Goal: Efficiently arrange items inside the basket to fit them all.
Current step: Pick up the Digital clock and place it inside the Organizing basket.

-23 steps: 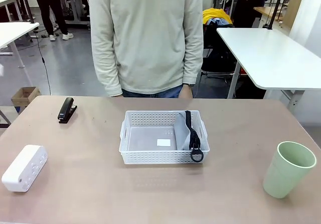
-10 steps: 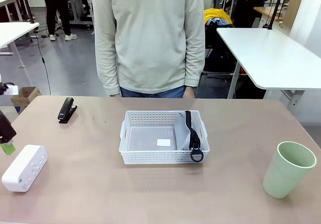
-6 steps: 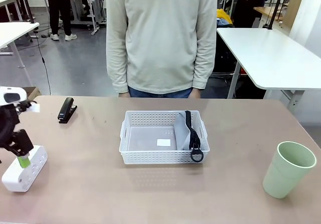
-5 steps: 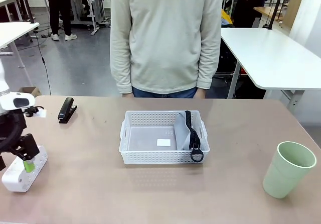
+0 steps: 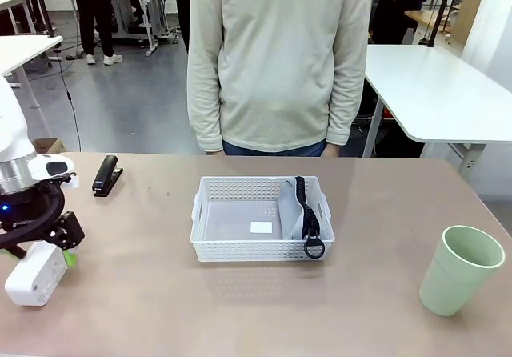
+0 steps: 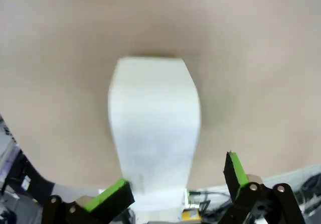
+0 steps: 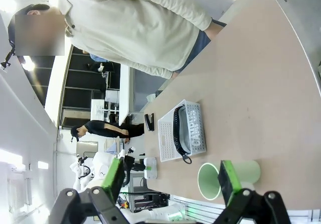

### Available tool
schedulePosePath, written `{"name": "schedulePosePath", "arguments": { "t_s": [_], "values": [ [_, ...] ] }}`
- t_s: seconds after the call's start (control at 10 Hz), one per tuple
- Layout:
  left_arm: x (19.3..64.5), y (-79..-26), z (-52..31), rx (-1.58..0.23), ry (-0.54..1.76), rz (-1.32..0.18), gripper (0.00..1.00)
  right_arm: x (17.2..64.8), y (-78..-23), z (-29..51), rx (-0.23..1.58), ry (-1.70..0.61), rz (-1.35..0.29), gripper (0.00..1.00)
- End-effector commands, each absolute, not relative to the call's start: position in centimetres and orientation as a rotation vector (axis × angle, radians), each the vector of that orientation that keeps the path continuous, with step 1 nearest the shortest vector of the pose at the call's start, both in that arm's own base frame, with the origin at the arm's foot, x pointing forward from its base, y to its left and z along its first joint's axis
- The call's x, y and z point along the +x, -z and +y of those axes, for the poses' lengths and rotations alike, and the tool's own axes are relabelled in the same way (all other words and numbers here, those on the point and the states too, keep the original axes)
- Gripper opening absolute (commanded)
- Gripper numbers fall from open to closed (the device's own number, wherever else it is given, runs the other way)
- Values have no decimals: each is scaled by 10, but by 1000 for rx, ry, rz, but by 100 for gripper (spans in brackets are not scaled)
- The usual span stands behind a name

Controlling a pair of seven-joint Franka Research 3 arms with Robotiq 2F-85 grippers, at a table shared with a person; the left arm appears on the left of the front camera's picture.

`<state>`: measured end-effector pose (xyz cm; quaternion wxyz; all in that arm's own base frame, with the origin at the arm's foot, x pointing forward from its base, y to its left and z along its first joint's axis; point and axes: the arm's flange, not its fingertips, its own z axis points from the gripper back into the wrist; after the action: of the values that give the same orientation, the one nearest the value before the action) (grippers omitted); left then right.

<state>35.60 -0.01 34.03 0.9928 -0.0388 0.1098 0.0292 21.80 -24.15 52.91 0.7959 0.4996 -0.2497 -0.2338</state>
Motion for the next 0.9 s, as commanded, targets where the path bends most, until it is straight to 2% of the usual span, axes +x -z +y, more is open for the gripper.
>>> {"name": "schedulePosePath", "arguments": {
  "t_s": [0.0,0.8],
  "values": [
    [299,-299,-1,-45,-125,167,100,219,-530,-242,1087,477,-566,100],
    [300,-289,-2,38,-55,201,100,219,-530,-242,1087,477,-566,100]
  ]
}}
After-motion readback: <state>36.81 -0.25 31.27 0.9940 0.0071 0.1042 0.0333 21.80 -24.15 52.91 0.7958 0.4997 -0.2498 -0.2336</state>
